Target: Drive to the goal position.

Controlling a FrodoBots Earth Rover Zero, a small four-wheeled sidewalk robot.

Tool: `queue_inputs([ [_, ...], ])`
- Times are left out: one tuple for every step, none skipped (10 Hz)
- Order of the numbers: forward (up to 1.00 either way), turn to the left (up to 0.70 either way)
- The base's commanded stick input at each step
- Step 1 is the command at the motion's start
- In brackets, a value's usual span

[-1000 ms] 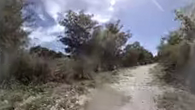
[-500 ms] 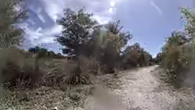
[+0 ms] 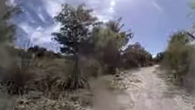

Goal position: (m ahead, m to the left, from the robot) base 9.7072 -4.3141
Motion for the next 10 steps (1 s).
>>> queue_inputs([
  [0.70, -0.34],
  [0.70, -0.34],
  [0.70, -0.34],
  [0.70, -0.34],
  [0.70, -0.34],
  [0.70, -0.21],
  [0.70, 0.00],
  [0.70, 0.00],
  [0.70, 0.00],
  [0.70, 0.00],
])
